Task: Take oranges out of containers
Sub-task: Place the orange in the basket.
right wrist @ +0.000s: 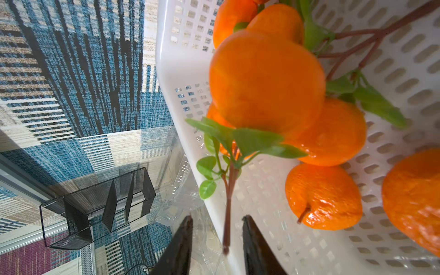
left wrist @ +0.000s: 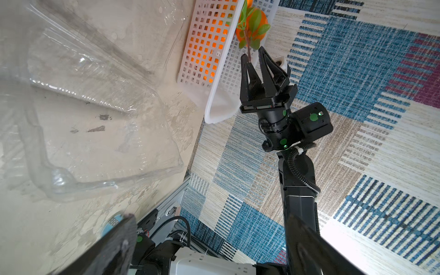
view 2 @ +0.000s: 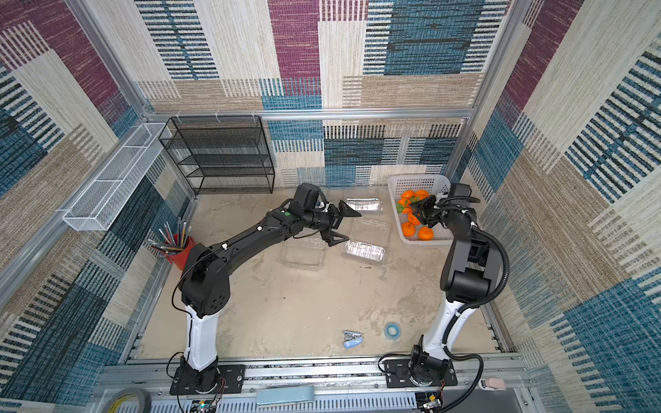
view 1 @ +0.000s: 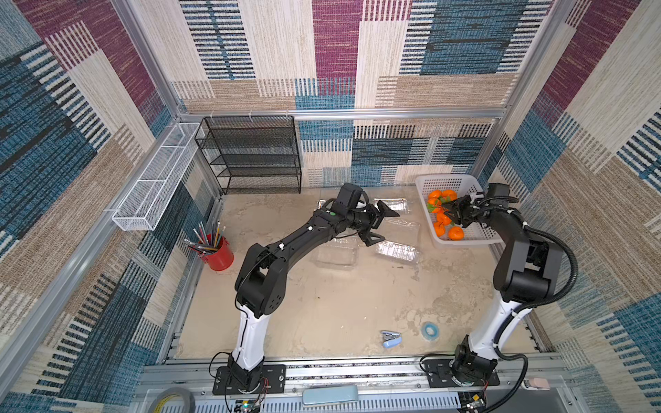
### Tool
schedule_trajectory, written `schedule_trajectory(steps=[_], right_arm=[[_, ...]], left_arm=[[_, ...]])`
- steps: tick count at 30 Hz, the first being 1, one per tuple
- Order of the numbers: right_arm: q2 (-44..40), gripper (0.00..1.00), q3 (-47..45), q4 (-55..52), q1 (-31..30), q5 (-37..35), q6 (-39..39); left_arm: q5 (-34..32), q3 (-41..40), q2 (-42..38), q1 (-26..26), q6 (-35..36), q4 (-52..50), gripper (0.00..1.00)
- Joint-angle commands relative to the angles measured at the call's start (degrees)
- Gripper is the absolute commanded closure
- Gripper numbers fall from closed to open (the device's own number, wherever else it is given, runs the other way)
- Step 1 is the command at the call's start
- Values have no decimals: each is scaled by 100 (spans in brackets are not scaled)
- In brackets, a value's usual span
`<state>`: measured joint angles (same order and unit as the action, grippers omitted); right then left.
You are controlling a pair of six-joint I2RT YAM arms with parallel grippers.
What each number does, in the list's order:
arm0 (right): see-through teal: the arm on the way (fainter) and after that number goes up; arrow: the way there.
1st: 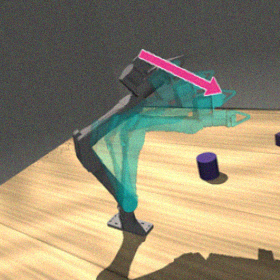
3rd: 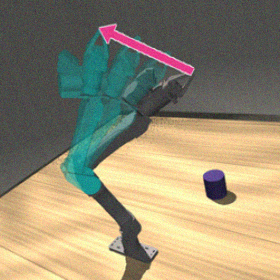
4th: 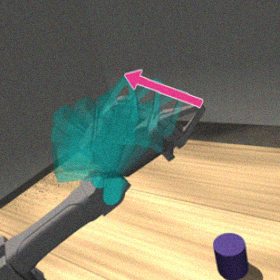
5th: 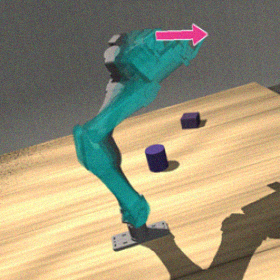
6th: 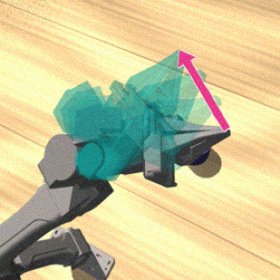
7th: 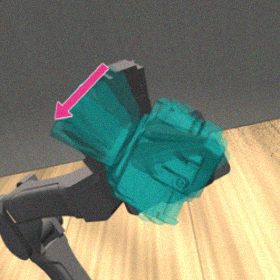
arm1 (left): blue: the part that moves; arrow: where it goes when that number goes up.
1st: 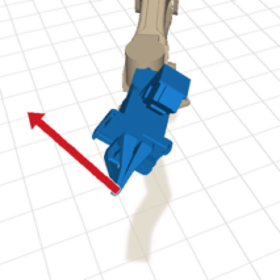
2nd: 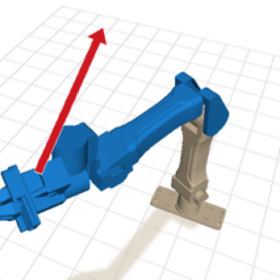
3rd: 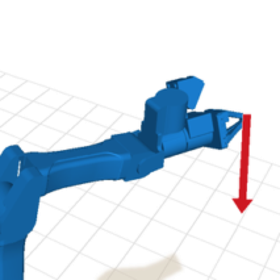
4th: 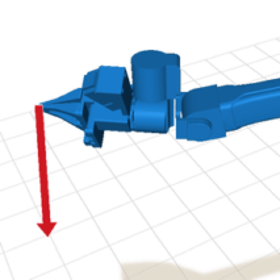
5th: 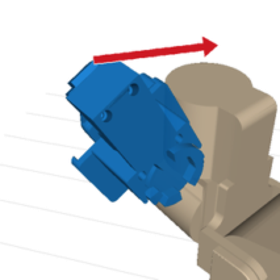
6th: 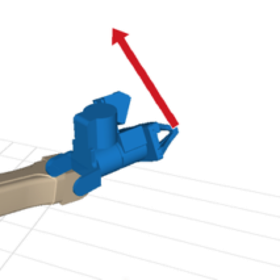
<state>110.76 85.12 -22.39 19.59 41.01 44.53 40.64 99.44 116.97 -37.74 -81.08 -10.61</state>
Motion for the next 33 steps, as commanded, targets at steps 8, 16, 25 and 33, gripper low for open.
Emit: schedule_trajectory(steps=[8, 16, 25, 33], right_arm=[[-425, 55, -136, -345, 150, -251, -224], [-741, 47, -67, -719, 204, -488, -539], [-1215, 18, -382, -661, 196, -558, -555], [-1357, 1, -259, -579, 203, -749, -740]], left_arm=[[-140, -735, -505, -169, -47, 524, 1], [-174, -1337, -717, -242, -208, 1069, 1], [-51, -1495, -868, -178, 59, 955, 1], [-224, -1114, -1233, 295, 1470, -823, 1]])
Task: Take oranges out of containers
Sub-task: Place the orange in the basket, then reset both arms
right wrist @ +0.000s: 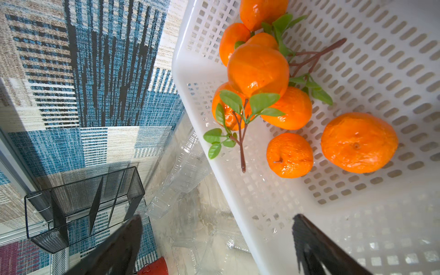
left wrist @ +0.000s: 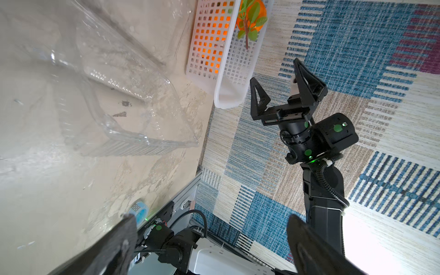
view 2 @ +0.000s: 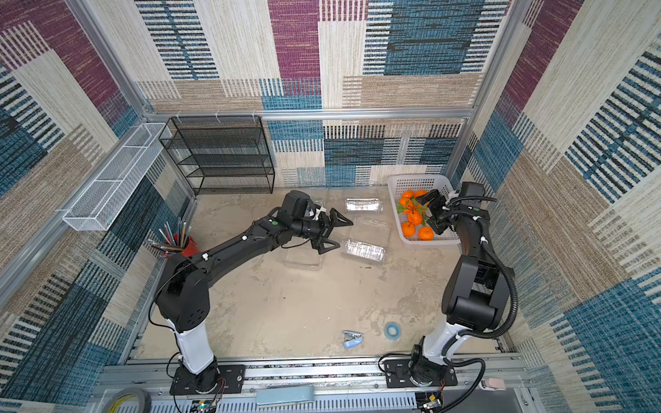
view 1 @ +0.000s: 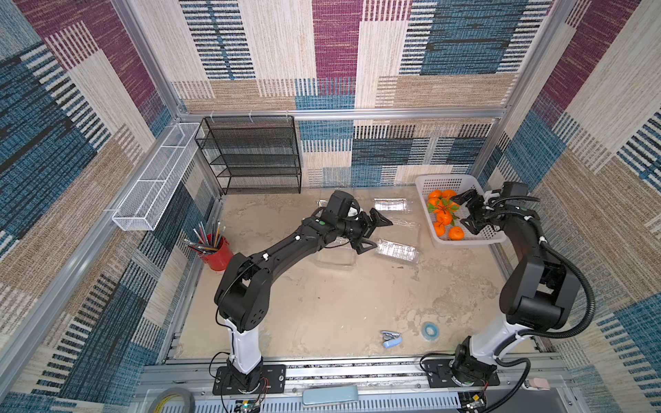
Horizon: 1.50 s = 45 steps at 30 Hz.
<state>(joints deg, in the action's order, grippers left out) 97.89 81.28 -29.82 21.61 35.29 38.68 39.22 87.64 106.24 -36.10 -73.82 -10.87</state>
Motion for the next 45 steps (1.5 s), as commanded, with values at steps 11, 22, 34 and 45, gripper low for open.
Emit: schedule_trajectory(steps=[11, 22, 34, 45], right_arm=[[-384, 2, -394, 875, -27, -989, -247], [-309, 2, -512, 1766, -424, -2022, -621], [-368, 2, -1659, 2808, -1022, -3089, -1564], [-1078, 2, -3537, 4847, -1044, -3727, -2459]], left_arm=[[-1652, 813, -727, 1038, 2899, -3582, 1], [-4807, -281, -2096, 1805, 3761, -3918, 1], [-7527, -3136, -3257, 2228, 5418, -1640, 1], [-6840, -4285, -2721, 3064, 5806, 903, 1]])
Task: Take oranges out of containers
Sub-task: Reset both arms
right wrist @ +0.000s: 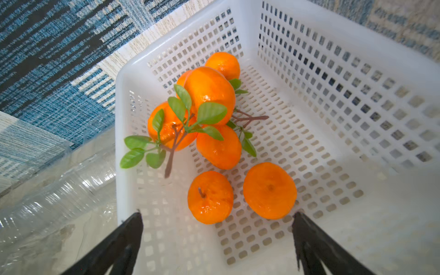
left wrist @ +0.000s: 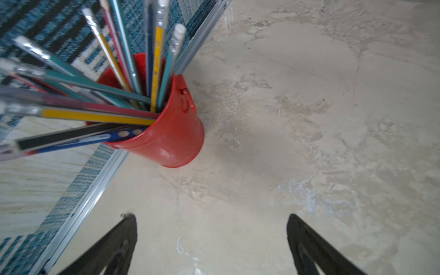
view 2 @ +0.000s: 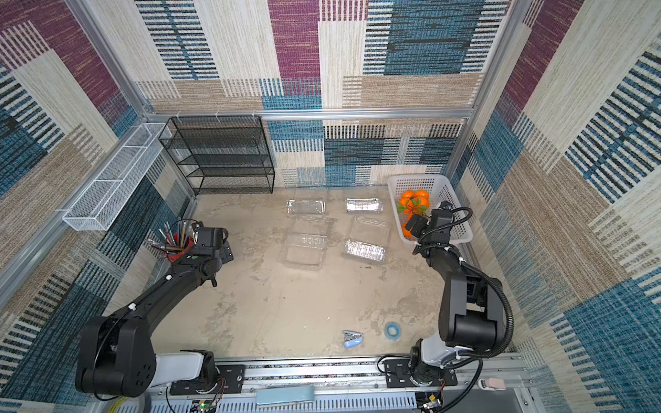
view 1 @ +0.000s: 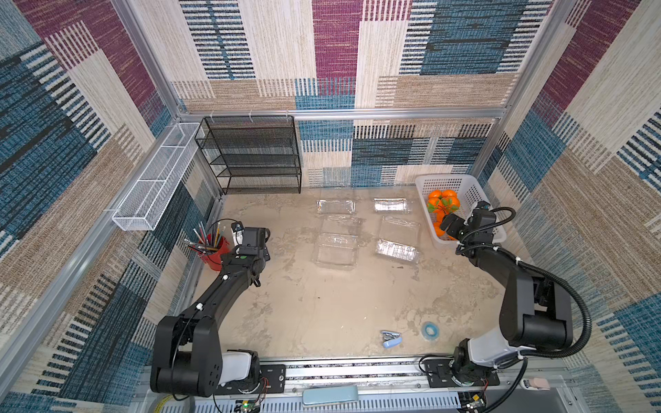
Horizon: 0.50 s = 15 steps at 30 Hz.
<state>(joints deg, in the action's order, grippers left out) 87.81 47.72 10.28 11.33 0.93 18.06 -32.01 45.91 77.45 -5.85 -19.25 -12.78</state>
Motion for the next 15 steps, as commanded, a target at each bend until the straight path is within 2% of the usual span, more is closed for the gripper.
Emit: schedule_trajectory(steps=[1, 5, 9, 12, 15], right_arm=[[-105, 2, -350, 1037, -16, -303, -476], [-291, 2, -1001, 1865, -18, -356, -665], [-465, 2, -1649, 2703, -75, -221, -848], [-537, 2, -2052, 3255, -167, 0, -788], [-461, 2, -2318, 3692, -492, -246, -1093]], left_arm=[[261, -167, 263, 40, 491, 1260, 1], [501, -390, 637, 116, 861, 1848, 1], [738, -695, 909, 136, 895, 2660, 1], [929, -612, 980, 203, 925, 2543, 1], [977, -801, 855, 202, 1036, 2821, 1]])
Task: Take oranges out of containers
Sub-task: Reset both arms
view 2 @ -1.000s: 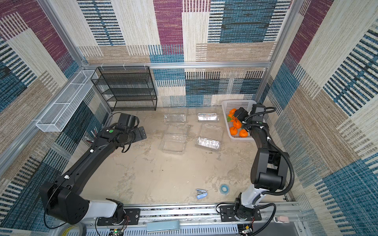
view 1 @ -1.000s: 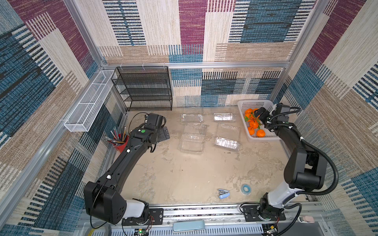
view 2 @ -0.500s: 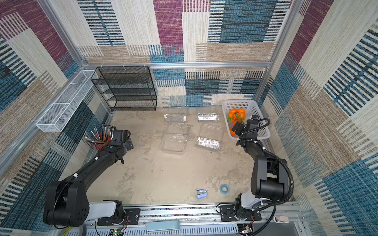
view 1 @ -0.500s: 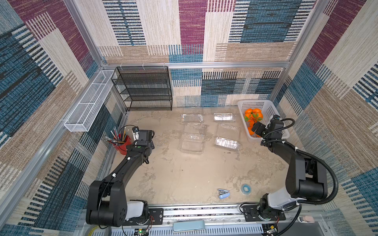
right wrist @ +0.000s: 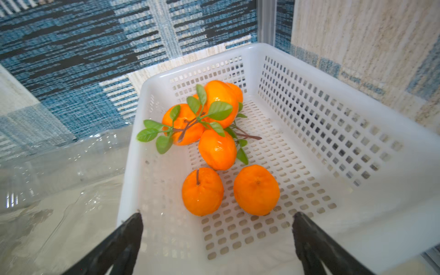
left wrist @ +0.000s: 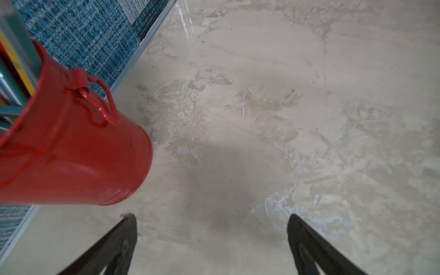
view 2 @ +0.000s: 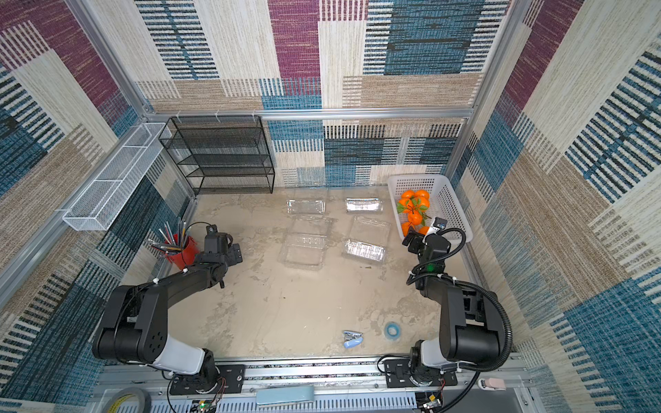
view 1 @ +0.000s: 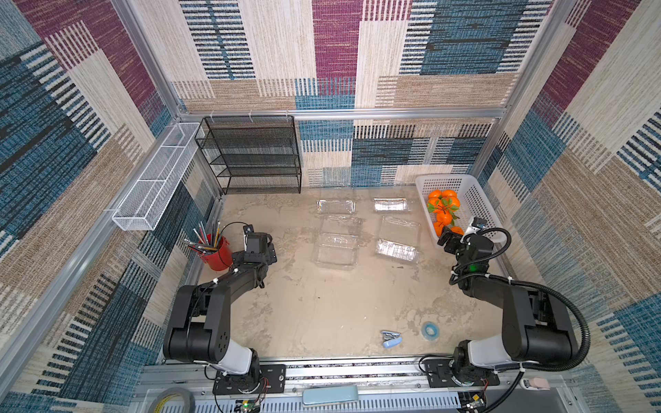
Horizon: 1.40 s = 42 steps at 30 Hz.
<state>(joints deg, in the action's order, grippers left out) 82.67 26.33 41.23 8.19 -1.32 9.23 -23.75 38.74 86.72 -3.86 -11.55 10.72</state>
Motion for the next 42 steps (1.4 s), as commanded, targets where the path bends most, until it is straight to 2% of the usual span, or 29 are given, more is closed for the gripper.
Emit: schedule_trajectory(steps=[1, 5, 10, 12, 16, 18, 23, 25, 26, 28, 34, 42], right_arm=[[107, 2, -255, 756, -226, -64, -244], [267, 2, -400, 1101, -332, -297, -277], [128, 2, -760, 1641, -370, -430, -299], [74, 2, -859, 1774, -370, -442, -299], [32, 2, -947, 1880, -372, -480, -282], [46, 2, -938, 1864, -377, -498, -282], [71, 2, -885, 1810, -418, -609, -298], [104, 2, -852, 1782, -464, -695, -315], [107, 2, -854, 1778, -472, -711, -316], [63, 2, -922, 1895, -476, -693, -321], [-213, 2, -1858, 3271, -493, -737, -324], [-91, 2, -1760, 3241, -624, -929, -434]], left_arm=[[158, -140, -81, 8, 388, 605, 1], [143, -230, 14, 31, 961, 1160, 1], [213, -411, 197, 61, 971, 1750, 1], [212, -423, 170, 57, 957, 1736, 1], [223, -841, -13, 84, 914, 2334, 1], [506, -1140, -99, 163, 918, 2868, 1], [1035, -1199, -51, 246, 1017, 2974, 1], [1399, -1531, 58, 341, 1063, 3619, 1], [1390, -1464, 7, 372, 989, 3387, 1], [1313, -1440, 125, 372, 1013, 3597, 1], [1302, -1475, 133, 377, 1001, 3643, 1], [1295, -1484, 110, 377, 1006, 3658, 1]])
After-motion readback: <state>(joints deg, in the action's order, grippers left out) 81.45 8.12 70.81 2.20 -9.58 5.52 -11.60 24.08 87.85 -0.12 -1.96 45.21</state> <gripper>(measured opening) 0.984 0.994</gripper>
